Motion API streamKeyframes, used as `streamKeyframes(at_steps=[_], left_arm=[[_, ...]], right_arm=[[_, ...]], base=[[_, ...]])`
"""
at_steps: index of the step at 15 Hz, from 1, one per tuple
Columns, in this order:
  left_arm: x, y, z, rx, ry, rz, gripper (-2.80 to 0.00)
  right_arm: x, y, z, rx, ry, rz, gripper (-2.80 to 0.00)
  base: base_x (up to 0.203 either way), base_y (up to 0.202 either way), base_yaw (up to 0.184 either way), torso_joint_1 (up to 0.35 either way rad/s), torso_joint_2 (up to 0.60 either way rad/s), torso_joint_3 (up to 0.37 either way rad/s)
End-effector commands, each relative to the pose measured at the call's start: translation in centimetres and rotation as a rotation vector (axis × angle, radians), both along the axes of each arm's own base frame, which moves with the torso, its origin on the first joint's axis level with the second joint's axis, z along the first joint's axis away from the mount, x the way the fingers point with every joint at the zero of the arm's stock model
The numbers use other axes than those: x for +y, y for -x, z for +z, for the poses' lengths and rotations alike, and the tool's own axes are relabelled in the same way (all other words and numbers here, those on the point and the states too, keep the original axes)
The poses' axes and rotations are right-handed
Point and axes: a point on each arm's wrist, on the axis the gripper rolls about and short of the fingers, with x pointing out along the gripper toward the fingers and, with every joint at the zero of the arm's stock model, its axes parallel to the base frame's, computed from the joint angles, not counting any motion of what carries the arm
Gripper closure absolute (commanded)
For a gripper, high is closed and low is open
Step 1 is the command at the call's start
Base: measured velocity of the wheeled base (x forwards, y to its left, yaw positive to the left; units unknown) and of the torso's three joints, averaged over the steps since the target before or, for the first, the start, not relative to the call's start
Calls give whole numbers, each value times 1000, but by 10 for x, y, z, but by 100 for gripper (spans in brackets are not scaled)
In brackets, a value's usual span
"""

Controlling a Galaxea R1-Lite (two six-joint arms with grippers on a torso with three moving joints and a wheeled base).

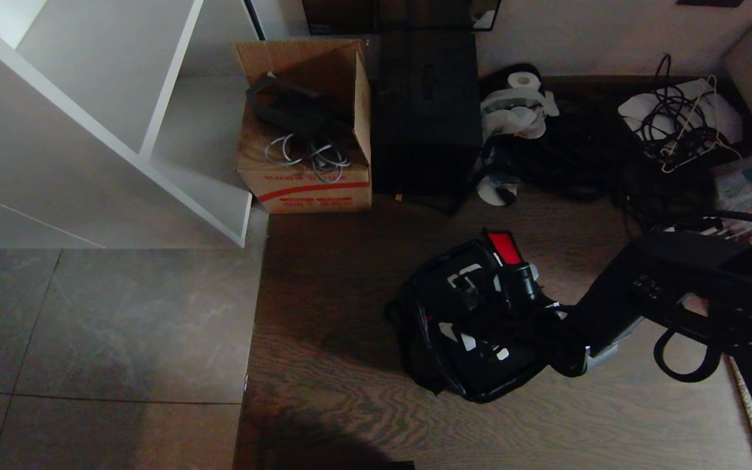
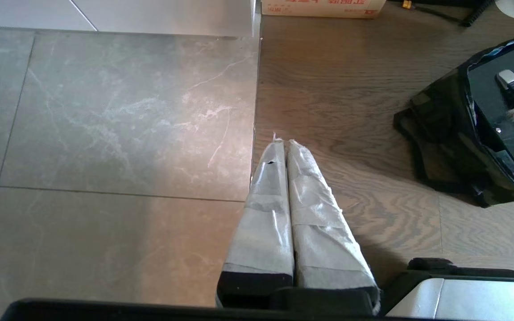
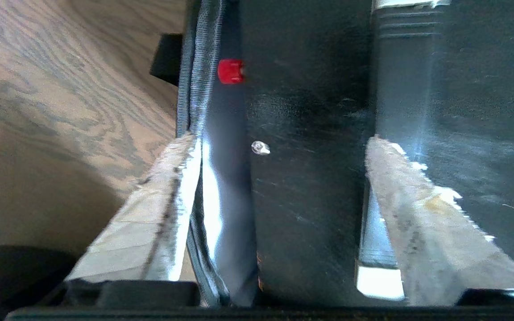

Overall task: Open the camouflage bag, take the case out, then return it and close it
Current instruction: Close the top of the storage box

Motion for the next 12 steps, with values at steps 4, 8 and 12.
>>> streamKeyframes(at_steps=[4,8,12], left_arm=[[0,0,0,1,0,0,0],[0,0,0,1,0,0,0],[0,0,0,1,0,0,0]], right_arm=[[-48,6,54,-13,-86,-17,-280],[-110,22,74,99,-158,-157,-280],[-158,52,73,224,-229,-364,-280]], base=[[0,0,0,0,0,0],[0,0,0,0,0,0],[0,0,0,0,0,0]])
